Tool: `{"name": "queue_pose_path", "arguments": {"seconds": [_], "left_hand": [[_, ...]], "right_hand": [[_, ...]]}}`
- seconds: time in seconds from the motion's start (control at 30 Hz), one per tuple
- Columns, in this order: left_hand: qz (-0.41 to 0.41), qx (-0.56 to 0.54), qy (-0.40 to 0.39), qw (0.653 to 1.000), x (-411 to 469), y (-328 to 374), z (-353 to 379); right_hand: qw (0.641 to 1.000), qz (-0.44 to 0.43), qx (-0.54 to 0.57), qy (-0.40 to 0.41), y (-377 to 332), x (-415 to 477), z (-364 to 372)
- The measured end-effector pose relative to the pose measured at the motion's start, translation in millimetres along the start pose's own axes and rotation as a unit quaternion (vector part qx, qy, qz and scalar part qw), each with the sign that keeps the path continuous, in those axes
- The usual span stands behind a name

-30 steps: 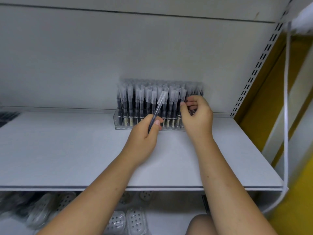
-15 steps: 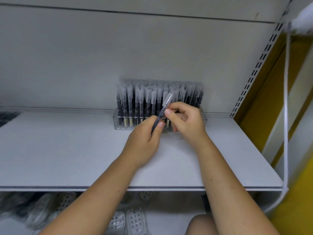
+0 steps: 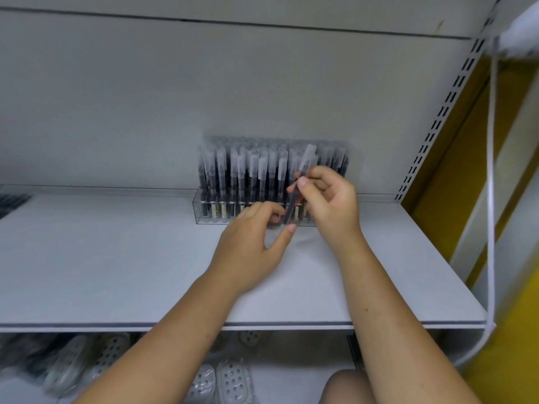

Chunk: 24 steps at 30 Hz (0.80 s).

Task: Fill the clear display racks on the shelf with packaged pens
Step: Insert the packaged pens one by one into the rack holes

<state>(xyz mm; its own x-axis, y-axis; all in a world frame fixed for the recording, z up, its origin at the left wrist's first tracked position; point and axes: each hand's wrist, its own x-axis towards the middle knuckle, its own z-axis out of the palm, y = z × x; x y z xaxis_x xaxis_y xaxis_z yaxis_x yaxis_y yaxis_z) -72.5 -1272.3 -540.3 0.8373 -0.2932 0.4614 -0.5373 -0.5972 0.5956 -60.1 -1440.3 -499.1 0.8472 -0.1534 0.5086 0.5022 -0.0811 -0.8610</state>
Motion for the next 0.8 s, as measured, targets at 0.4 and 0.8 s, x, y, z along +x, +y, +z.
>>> {"name": "queue_pose_path", "arguments": {"seconds": [0.4, 0.8], "left_hand": [[-0.002, 0.076, -0.014, 0.997, -0.7, 2.1, 1.0], [-0.013, 0.072, -0.017, 0.997, -0.8, 3.1, -0.2]], "right_hand": [[0.971, -0.088, -0.111, 0.194, 16.1, 12.9, -15.1], [0.973, -0.041, -0.196, 0.117, 29.0, 12.0, -13.9]]}}
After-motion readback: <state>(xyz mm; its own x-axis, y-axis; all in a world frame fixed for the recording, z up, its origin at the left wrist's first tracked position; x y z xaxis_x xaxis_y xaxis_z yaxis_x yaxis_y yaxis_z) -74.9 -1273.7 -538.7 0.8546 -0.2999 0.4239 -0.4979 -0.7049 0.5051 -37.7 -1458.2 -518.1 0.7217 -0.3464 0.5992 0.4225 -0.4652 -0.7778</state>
